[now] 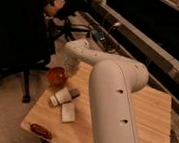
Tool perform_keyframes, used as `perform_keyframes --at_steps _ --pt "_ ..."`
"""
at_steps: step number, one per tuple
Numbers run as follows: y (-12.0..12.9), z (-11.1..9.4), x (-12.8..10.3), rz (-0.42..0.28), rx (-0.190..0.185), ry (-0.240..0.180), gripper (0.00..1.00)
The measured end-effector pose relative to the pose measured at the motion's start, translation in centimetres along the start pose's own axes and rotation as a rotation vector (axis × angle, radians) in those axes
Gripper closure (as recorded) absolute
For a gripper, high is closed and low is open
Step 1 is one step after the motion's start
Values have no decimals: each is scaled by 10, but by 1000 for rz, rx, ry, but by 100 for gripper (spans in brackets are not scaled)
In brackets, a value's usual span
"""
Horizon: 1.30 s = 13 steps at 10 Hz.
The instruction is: Pick up the ceramic bowl
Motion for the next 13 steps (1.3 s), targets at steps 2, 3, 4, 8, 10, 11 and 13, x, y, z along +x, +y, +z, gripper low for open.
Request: perform_keyframes --at_steps 2,3,4,8,10,11,13 --pt "3 9 12 -22 31 36 100" --pt "1 13 20 -16 42 57 100" --pt "0 12 25 4 29 66 100" --pt "-32 -85 23 162 -165 -130 100" --pt "-64 -133 41 233 -252 -235 100" --pt "-77 -143 56 272 -306 -262 100" --pt "-97 -139 88 336 -407 -274 100"
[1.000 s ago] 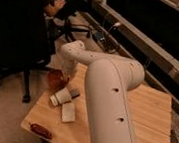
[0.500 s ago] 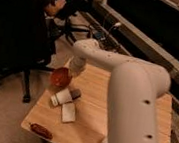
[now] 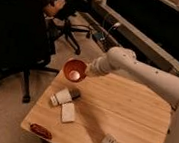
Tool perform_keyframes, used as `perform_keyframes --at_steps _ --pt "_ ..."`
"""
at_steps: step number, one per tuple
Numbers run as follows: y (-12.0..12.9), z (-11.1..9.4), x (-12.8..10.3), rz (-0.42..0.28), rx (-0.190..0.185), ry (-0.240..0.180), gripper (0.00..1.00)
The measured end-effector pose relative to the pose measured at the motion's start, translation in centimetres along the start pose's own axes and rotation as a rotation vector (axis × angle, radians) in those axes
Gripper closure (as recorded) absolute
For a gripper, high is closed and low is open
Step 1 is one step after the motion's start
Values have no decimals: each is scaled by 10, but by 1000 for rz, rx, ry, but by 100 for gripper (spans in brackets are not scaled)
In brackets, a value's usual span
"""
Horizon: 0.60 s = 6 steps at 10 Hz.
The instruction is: Pick up the ceramic bowl
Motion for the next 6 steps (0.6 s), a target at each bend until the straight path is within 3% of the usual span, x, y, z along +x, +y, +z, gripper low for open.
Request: perform_keyframes --at_steps 3,6 --pt "-26 -13 14 9 -35 -19 100" --pt "-32 -29 9 -41 2 -67 100"
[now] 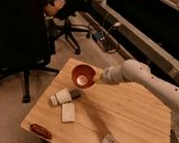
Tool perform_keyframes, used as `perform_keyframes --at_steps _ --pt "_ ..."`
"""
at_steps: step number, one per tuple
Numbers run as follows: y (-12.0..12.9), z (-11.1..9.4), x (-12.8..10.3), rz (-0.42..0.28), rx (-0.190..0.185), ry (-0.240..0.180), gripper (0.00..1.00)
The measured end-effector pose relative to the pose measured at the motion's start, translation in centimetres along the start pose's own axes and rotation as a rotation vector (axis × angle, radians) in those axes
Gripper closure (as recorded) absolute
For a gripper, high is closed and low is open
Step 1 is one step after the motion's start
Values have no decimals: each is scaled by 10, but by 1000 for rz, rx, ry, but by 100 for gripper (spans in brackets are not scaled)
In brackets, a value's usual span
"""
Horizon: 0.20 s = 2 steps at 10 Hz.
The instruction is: Pick up the ceramic bowl
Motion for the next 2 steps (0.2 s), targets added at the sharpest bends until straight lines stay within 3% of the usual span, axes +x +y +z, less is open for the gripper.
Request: perform_keyframes --at_steps 2 --pt "6 -6 -2 -35 24 -14 100"
